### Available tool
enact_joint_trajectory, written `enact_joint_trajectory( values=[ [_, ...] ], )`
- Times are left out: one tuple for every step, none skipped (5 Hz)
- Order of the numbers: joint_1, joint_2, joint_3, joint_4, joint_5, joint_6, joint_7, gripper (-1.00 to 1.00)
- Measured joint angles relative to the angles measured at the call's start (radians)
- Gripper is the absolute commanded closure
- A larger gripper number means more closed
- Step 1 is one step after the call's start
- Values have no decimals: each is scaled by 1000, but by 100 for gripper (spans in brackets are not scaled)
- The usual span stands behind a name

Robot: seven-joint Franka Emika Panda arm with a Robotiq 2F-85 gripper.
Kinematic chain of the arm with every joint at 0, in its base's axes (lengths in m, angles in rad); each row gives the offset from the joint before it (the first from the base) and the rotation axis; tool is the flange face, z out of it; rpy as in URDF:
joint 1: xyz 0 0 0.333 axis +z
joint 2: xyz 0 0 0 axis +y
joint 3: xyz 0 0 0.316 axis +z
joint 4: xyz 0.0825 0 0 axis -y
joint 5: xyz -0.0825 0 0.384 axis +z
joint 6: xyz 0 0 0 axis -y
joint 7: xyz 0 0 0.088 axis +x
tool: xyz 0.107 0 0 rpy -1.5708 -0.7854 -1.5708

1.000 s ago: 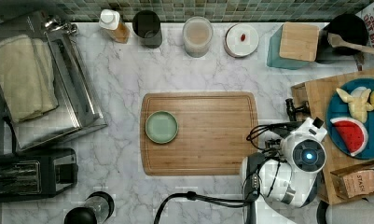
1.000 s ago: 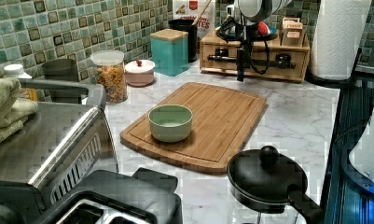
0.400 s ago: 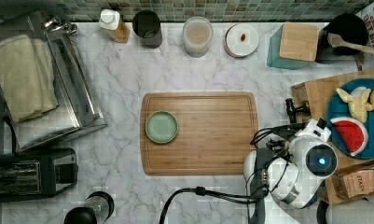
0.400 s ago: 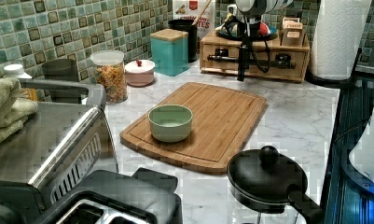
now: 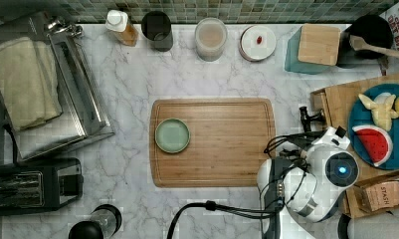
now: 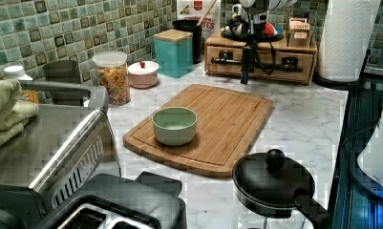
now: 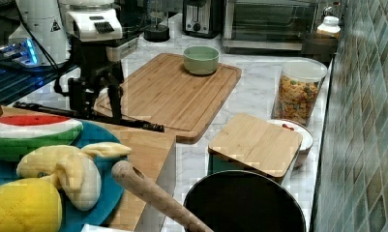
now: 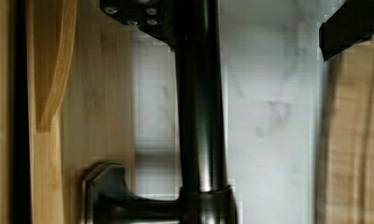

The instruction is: Open the drawer.

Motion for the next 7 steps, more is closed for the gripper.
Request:
enact_joint_trajectory(
  values=[
    [14, 0, 57, -21, 85, 10, 44, -100],
    [78, -15, 85, -51, 78, -40, 164, -100],
    [184, -81, 95, -88, 19, -152, 322, -100],
    [270, -164, 139, -146, -57, -212, 413, -100],
    [278, -210, 150, -201, -73, -164, 425, -100],
    [269, -221, 151, -215, -24, -137, 424, -100],
    [262, -224, 157, -217, -20, -138, 424, -100]
  ],
)
